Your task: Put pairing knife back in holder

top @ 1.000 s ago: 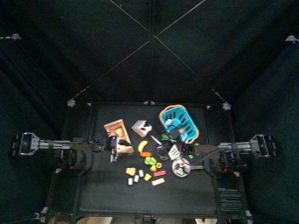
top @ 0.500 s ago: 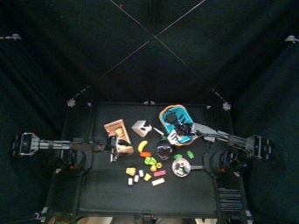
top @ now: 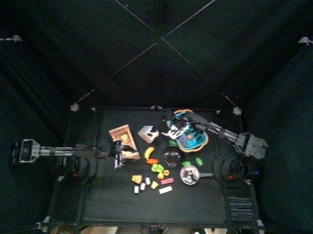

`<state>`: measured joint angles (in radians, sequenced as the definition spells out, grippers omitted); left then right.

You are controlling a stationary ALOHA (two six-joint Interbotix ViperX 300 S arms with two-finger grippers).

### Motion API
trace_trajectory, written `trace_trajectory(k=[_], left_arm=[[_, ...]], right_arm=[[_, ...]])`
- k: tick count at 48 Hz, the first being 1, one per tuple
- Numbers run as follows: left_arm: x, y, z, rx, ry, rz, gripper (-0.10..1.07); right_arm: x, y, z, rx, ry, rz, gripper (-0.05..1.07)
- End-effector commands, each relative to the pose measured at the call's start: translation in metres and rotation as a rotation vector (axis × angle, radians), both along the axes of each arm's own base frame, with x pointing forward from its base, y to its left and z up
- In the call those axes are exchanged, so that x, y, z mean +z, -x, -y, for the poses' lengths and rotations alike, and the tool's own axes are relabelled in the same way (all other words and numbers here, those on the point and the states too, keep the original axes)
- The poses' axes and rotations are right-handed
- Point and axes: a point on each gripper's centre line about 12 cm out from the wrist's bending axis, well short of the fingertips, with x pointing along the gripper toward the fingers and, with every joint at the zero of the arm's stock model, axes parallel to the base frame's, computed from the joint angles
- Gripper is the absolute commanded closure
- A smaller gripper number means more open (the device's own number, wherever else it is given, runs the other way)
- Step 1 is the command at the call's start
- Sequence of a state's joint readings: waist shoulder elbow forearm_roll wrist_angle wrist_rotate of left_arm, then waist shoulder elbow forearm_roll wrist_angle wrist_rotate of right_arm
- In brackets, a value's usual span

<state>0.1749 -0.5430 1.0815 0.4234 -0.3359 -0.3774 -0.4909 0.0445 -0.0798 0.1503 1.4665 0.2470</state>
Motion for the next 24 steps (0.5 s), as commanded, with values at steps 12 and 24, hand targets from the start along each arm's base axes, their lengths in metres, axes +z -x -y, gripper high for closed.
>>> trace_trajectory(k=[12, 24], left_arm=[[0.009, 0.02, -0.001, 0.035, 0.018, 0.039, 0.13], [0.007, 0.032, -0.007, 0.084, 0.053, 0.055, 0.13]], right_arm=[[0.002, -0.028, 0.026, 0.057, 0.027, -0.074, 0.58], [0.004, -0.039, 0.036, 0.058, 0.034, -0.088, 0.58]])
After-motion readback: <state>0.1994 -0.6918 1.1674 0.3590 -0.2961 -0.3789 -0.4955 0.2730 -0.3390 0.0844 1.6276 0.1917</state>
